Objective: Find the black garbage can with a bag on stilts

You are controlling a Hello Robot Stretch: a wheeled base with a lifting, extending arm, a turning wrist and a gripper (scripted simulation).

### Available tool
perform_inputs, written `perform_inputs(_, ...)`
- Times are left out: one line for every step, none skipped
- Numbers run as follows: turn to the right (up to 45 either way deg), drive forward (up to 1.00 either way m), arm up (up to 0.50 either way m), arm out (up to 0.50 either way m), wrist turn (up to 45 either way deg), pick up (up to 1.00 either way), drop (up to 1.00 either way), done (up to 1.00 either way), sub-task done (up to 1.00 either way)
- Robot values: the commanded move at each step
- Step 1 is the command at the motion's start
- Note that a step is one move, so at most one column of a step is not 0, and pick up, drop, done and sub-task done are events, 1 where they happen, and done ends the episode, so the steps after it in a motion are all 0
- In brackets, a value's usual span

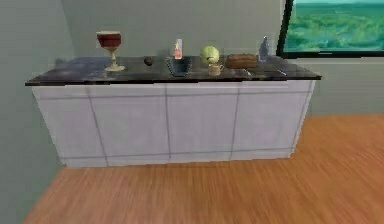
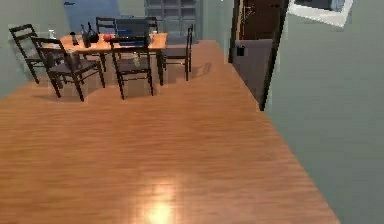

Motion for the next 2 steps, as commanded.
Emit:
perform_inputs(-45.0, 0.00, 0.00, 0.00, 0.0, 0.00, 0.00, 0.00, 0.00)
perform_inputs(-39.0, 0.00, 0.00, 0.00, 0.0, 0.00, 0.00, 0.00, 0.00)
